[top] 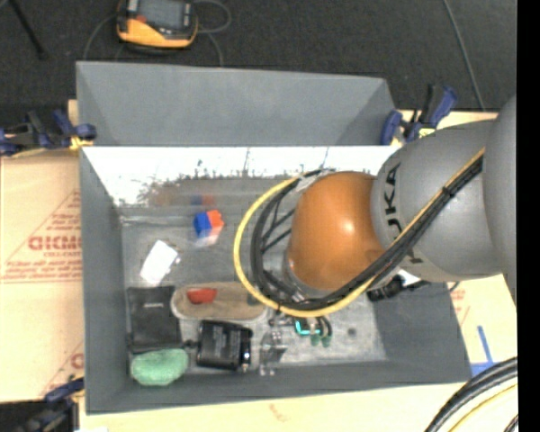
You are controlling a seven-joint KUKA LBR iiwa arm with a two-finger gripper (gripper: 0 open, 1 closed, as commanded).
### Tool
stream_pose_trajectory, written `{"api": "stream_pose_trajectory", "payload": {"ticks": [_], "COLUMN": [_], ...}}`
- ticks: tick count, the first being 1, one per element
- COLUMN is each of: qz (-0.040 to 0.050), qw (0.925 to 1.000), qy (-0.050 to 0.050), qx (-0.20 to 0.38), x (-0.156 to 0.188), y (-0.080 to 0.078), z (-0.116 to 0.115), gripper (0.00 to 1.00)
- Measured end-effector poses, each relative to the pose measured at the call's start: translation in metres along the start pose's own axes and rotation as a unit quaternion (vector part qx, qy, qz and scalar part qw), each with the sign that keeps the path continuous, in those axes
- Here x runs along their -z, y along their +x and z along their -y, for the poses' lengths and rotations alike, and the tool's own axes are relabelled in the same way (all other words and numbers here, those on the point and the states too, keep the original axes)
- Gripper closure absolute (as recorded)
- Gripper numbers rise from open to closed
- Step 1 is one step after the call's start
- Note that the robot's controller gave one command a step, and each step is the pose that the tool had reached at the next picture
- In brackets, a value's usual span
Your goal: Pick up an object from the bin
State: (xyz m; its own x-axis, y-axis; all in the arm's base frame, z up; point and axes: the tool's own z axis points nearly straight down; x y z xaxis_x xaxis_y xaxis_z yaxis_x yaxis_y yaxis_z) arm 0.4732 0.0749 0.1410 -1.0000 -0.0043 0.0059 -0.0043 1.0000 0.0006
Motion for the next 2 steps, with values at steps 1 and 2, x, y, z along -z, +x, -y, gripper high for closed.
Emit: {"api": "stream_pose_trajectory", "payload": {"ticks": [1,2], "qz": [0.0039,0.0165], "qw": [1.0000,0.9986], "qy": [0.000,0.003], "qx": [-0.001,0.050], "x": [0.004,-0.062], "y": [-0.002,-0.012], "z": [0.000,-0.061], "gripper": [0.00,1.00]}}
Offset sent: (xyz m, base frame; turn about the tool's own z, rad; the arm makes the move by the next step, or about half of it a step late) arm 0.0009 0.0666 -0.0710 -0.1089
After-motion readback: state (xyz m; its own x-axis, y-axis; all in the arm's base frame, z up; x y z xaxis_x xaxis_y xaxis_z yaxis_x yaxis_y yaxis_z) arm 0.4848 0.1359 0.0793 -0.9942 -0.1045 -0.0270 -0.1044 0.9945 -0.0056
